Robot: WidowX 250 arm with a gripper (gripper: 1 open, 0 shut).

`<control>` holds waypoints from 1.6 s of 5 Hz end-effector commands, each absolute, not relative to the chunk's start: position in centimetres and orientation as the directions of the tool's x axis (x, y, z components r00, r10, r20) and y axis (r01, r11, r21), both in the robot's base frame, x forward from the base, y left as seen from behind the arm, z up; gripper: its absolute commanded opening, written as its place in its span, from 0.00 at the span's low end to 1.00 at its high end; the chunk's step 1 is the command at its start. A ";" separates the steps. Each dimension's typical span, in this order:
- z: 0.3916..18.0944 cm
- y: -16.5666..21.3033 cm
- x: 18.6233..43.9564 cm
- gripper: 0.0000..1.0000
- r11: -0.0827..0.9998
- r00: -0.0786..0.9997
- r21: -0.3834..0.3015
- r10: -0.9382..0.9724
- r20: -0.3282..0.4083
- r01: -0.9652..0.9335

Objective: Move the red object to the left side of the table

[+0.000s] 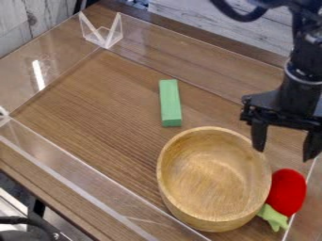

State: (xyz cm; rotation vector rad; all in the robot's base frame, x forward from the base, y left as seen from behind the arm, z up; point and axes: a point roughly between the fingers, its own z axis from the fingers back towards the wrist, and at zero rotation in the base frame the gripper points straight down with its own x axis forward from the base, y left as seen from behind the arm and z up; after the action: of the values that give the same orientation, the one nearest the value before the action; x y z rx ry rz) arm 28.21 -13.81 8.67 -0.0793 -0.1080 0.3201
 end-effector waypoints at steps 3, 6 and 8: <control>9.5 -15.0 28.4 1.00 0.944 0.932 -0.126 0.323 0.167 -0.305; 9.7 -15.8 27.9 1.00 0.971 0.956 -0.111 0.229 0.183 -0.211; 9.4 -15.8 27.7 1.00 0.968 0.949 -0.107 0.245 0.200 -0.227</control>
State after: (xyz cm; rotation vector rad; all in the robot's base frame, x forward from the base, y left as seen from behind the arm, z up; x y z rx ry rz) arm 27.01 -15.29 7.49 -0.0442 -0.1590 0.2435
